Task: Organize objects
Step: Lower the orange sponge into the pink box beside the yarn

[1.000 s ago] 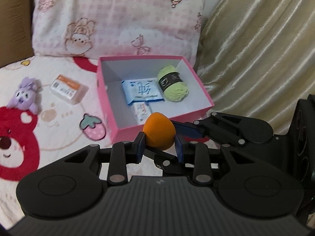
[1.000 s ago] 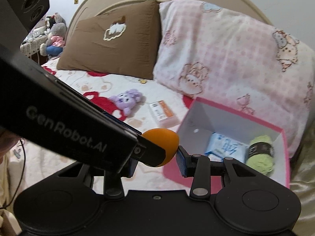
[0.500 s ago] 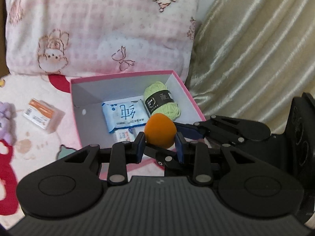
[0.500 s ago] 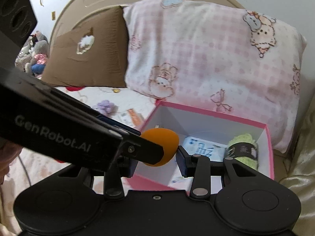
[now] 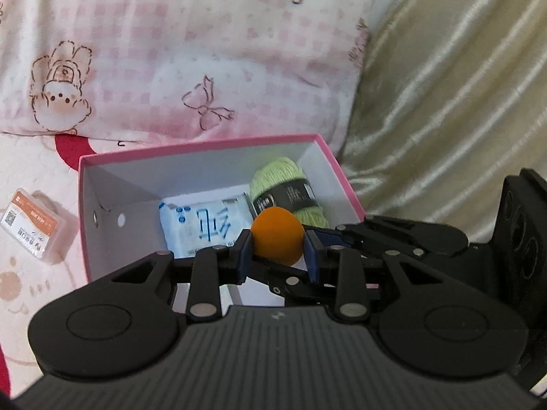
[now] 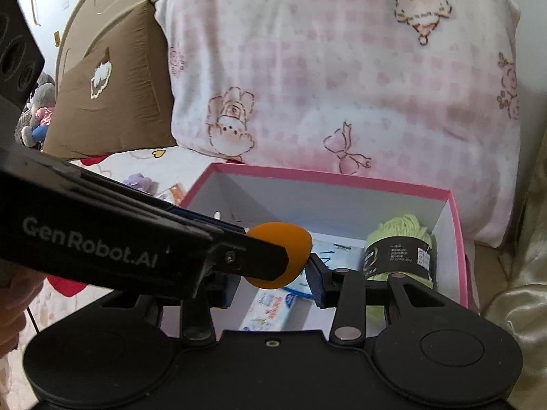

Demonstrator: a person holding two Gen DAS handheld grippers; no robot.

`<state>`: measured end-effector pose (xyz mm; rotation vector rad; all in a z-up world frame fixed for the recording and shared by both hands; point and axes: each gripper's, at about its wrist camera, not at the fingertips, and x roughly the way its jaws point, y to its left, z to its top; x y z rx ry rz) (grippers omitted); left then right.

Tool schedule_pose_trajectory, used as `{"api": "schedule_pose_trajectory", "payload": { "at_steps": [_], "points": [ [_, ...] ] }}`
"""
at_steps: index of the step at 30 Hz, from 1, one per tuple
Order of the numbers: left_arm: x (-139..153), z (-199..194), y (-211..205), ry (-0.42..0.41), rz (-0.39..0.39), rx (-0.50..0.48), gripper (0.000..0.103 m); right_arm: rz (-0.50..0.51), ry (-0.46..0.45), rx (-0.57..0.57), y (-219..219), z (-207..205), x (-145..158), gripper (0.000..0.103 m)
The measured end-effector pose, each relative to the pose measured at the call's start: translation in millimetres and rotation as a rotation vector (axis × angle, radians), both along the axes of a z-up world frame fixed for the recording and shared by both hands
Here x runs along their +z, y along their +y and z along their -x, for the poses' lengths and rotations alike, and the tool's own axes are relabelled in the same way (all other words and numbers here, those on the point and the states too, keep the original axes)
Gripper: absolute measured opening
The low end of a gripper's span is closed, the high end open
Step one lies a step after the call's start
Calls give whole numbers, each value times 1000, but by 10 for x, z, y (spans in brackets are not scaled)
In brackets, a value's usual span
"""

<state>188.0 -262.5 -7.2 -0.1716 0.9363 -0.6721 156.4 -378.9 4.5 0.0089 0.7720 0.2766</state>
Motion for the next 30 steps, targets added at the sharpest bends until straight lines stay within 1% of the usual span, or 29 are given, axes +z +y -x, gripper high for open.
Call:
{"api": "schedule_pose_trajectory", "payload": {
  "at_steps": [6, 7, 9, 11, 14, 17, 18, 19, 21, 23, 27, 30],
  "points": [
    [-76, -228, -142, -30, 5, 44, 30, -65, 43, -31, -219, -328, -44, 46],
    [-83, -268, -148, -32, 10, 48, 30, -88, 51, -40, -261, -376, -51, 46],
    [-94, -325, -157, -35, 19, 48, 29, -180, 87, -54, -399, -477, -77, 47],
    [-94, -361, -165, -46, 19, 38, 29, -219, 93, -61, -474, -541, -102, 47],
    [-139, -437, -174, -37, 24, 40, 28, -188, 89, -44, -448, -614, -119, 47],
    [-208, -487, -192, -45, 24, 51, 29, -131, 91, -34, -394, -701, -135, 47],
    [-233, -500, -193, -53, 22, 65, 30, -116, 93, -32, -385, -728, -148, 47],
    [-262, -516, -192, -57, 24, 86, 29, -104, 91, -26, -373, -760, -168, 47],
    [-322, -547, -197, -49, 33, 109, 27, -92, 92, -13, -396, -809, -194, 49],
    [-364, -573, -197, -43, 55, 111, 26, -105, 95, -12, -444, -852, -222, 51],
    [-471, -635, -237, -7, 68, 111, 26, -83, 106, 0, -460, -875, -275, 51],
    [-539, -663, -255, 3, 82, 123, 27, -9, 108, -16, -414, -884, -308, 48]
  ]
}}
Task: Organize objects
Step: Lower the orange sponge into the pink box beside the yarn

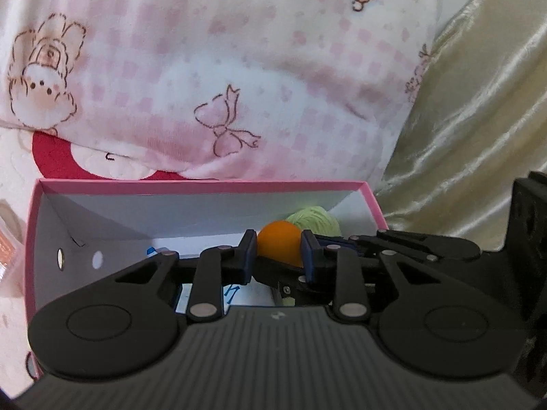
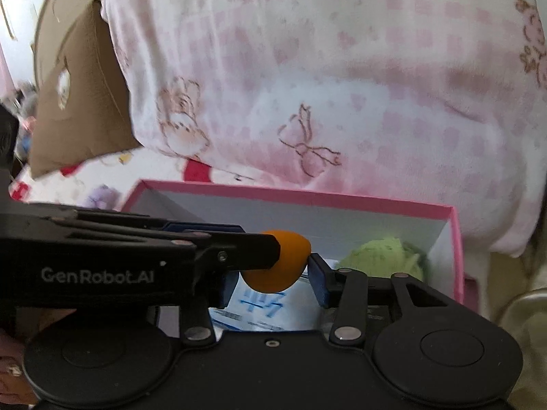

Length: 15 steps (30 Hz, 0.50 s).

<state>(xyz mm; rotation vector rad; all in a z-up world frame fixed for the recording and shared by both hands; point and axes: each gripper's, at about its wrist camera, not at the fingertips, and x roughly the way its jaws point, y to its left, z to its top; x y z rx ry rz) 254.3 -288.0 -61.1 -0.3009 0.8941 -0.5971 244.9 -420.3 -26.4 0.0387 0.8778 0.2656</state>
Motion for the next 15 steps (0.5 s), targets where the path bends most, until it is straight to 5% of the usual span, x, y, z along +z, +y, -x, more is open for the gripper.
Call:
{"api": "schedule_pose_trajectory", "payload": {
  "at_steps": [8, 15],
  "points": [
    [-148, -87, 52, 37, -1, 31, 26, 117, 28, -19, 115, -152, -138, 49],
    [-242, -107, 51, 78, -11, 49, 23, 121, 35, 29, 182, -97, -133, 48]
  ]
}}
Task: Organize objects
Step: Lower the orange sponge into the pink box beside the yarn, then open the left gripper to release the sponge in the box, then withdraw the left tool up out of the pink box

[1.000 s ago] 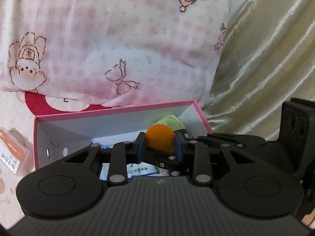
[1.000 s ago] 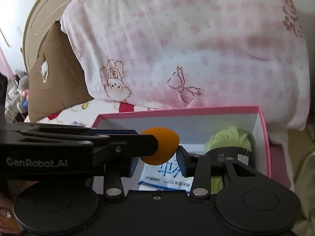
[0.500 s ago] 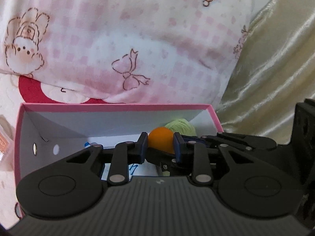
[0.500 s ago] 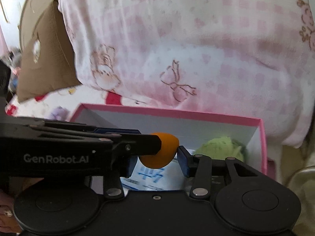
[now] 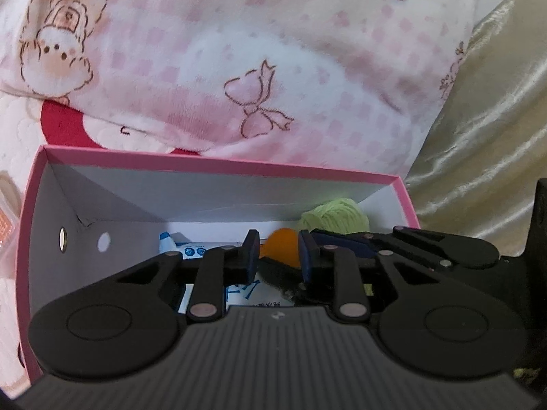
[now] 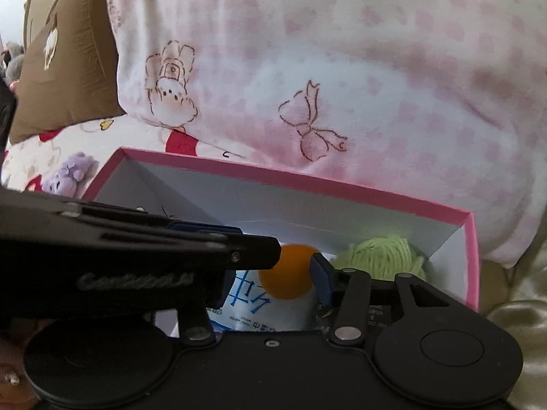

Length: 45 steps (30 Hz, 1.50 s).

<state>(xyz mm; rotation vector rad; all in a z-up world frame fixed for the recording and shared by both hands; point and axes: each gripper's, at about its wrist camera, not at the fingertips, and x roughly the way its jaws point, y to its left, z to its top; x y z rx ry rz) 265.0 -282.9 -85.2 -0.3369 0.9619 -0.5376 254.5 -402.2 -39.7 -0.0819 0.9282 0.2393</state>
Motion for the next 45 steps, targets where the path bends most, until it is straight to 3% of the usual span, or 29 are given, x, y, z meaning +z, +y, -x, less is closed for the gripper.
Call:
{"api": "schedule_pose_trajectory", "payload": {
  "at_steps": [3, 7, 10, 12, 20, 29, 31, 33, 34, 39, 45],
  "points": [
    [19, 42, 20, -5, 1, 7, 23, 38, 27, -30, -11, -31, -18, 25],
    [64, 99, 46, -16, -26, 1, 23, 30, 13, -50, -83, -29, -24, 23],
    [106, 137, 52, -24, -56, -8, 24, 23, 7, -45, -90, 4, -17, 26],
    [132, 157, 47, -24, -88, -8, 27, 10, -10, -22, -80, 80, 24, 36],
    [229, 245, 132, -17, -106, -22, 31, 46, -45, 13, 19, 356, 126, 36],
    [540, 512, 380, 6, -136, -70, 33, -35, -96, 1, 126, 925, 437, 38],
    [642, 606, 471, 3, -139, -78, 38, -51, -103, -7, 153, 1052, 522, 45],
    [739, 717, 537, -6, -165, -98, 41, -47, -130, -9, 204, 1183, 590, 60],
    [775, 761, 566, -10, -179, -107, 41, -32, -144, -12, 248, 1250, 616, 61],
    [914, 953, 738, 4, -240, -124, 45, -21, -160, -22, 405, 1500, 742, 62],
    [1120, 1174, 934, -18, -262, -134, 49, 9, -164, -33, 524, 1710, 894, 63]
  ]
}}
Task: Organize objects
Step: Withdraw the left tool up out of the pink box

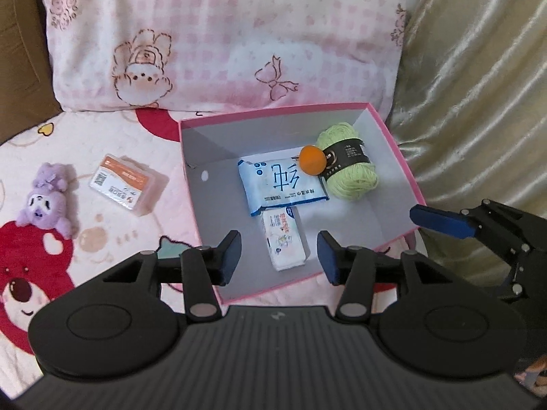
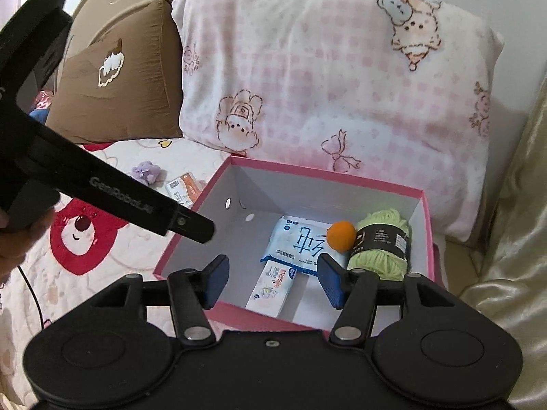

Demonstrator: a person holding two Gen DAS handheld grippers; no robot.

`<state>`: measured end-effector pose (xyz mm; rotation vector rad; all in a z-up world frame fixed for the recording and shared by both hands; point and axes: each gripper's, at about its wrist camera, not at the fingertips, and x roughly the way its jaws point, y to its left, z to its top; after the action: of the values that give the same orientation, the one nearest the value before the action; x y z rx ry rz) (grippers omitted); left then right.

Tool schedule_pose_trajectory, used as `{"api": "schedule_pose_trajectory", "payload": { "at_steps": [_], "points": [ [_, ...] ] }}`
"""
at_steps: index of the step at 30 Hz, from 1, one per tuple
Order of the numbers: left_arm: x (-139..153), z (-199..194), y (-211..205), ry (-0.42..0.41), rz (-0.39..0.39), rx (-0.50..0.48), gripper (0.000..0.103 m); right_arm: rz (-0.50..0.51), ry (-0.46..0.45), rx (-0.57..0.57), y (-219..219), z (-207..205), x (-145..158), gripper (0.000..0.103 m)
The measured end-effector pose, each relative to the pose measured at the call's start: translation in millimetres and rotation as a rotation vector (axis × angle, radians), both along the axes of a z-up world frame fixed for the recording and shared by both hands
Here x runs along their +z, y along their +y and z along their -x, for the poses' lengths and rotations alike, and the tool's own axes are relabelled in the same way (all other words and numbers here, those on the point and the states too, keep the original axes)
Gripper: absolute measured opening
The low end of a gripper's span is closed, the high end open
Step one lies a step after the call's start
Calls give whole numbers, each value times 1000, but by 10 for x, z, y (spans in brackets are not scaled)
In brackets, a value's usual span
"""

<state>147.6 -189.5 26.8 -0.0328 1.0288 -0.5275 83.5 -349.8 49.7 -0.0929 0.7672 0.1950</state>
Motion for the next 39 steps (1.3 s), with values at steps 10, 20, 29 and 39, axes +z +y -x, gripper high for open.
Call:
{"api": "schedule_pose_trajectory", "payload": {
  "at_steps": [10, 20, 29, 39],
  "points": [
    [306, 364, 319, -12, 12, 3, 63, 1, 52, -21, 126, 279, 119, 91],
    [374, 689, 729, -25, 4, 2, 88, 18, 71, 23, 399, 496, 221, 92],
    [222, 704, 1221, -8, -25, 52, 98, 43, 89, 97, 712, 597, 188, 92],
    [-43, 616, 1860, 70, 37, 92, 98, 39, 96, 201, 1080, 533, 204, 90]
  ]
}}
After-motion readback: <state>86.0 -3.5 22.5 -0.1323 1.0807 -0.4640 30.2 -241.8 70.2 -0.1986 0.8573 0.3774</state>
